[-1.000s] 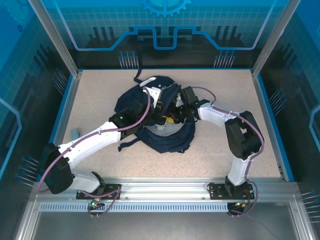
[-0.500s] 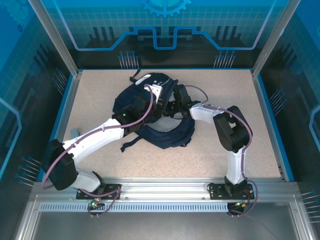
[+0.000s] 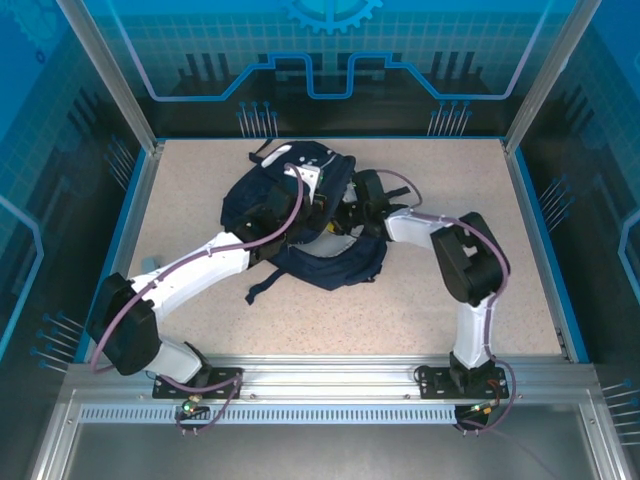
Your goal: Pack books, pencil case, and school supplies into a backpack
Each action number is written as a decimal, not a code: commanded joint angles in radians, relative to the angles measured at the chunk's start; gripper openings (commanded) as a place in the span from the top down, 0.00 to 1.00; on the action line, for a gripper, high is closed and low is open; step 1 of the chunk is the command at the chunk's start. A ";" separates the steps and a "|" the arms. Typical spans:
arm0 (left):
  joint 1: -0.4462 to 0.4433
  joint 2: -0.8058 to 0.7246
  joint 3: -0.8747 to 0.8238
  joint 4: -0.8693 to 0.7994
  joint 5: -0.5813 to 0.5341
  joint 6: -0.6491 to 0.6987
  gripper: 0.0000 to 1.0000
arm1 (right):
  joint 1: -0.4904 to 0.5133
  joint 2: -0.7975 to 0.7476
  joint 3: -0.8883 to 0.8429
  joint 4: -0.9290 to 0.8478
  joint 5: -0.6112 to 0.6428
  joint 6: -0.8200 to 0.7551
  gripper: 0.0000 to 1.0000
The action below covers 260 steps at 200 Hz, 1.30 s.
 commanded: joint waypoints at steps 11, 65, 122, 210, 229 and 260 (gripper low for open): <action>0.000 0.016 0.023 0.115 0.085 -0.020 1.00 | -0.057 -0.194 -0.135 -0.130 0.027 -0.075 0.36; 0.002 0.009 0.020 -0.017 0.103 -0.026 0.71 | -0.137 -0.428 -0.306 -0.456 0.213 -0.151 0.39; 0.114 -0.200 -0.190 -0.125 0.168 -0.209 0.25 | -0.130 -0.490 -0.219 -0.835 0.506 -0.270 0.35; 0.183 -0.426 -0.635 0.064 0.302 -0.209 0.20 | 0.013 -0.471 0.042 -0.883 0.503 -0.403 0.17; 0.183 -0.398 -0.655 0.106 0.328 -0.154 0.26 | 0.048 -0.484 0.066 -0.912 0.584 -0.414 0.17; 0.195 -0.349 -0.659 0.111 0.307 -0.122 0.38 | 0.073 -0.467 0.118 -0.960 0.579 -0.429 0.16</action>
